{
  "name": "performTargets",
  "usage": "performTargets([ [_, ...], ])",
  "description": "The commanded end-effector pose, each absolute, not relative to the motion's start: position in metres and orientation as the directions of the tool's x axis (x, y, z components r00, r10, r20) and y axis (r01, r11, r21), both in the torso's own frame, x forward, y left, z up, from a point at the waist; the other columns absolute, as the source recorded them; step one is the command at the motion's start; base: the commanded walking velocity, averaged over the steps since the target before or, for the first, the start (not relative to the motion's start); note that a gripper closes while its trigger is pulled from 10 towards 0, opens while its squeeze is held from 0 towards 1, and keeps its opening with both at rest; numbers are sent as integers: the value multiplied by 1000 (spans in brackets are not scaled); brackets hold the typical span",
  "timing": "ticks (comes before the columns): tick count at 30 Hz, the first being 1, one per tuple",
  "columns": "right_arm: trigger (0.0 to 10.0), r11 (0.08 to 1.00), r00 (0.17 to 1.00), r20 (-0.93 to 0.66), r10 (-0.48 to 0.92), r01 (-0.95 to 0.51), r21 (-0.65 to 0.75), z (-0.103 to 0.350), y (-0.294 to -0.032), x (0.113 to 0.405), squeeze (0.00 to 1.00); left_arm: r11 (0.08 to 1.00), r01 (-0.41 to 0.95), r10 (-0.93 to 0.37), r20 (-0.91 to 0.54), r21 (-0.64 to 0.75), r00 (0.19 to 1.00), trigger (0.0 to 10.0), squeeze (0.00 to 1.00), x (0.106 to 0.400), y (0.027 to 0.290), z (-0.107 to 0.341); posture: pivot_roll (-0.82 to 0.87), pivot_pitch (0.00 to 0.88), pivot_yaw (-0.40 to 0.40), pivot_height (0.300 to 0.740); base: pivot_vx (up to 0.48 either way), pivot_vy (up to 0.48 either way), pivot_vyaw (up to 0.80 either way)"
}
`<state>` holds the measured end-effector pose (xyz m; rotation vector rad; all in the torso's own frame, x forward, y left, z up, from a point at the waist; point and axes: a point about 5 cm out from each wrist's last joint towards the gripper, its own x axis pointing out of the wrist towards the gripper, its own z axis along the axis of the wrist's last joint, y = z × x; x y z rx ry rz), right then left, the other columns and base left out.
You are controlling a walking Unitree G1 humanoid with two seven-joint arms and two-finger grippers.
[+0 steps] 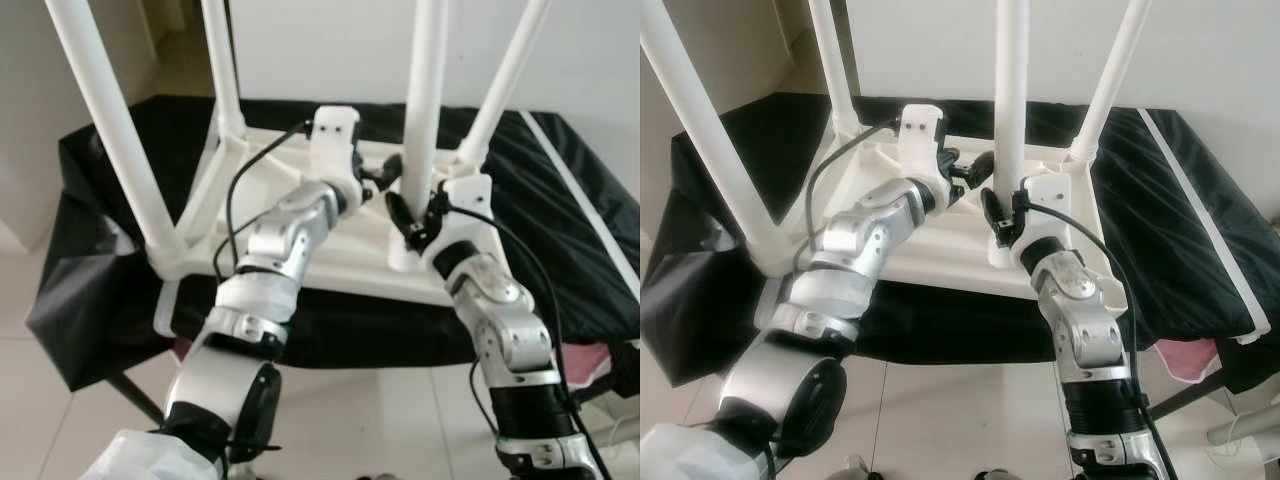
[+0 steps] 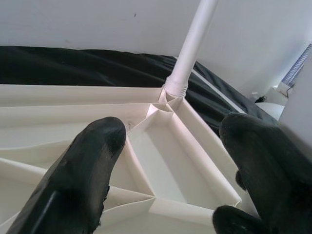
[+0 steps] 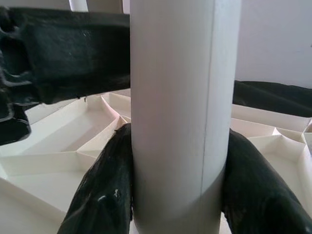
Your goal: Building children table
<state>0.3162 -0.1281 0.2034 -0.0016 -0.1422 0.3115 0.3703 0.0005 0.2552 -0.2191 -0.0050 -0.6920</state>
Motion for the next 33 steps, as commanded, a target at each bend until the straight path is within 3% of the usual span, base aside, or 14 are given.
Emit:
performTargets([
  [1,10000,927,927,14,376,-375,-22,182,-110,317,0,408,906,-882,209,-110,422,10000,0,337,-43,282,-52,35,-26,740,0,0,0],
  [25,10000,933,932,26,360,-360,-32,186,-111,322,0,388,919,-892,225,-68,393,10000,0,328,-45,288,-54,31,-37,740,0,0,0],
  [33,10000,977,970,121,211,-213,4,199,-133,321,0,593,798,-756,268,-106,597,10000,0,348,-25,284,-65,17,-33,740,0,0,0],
])
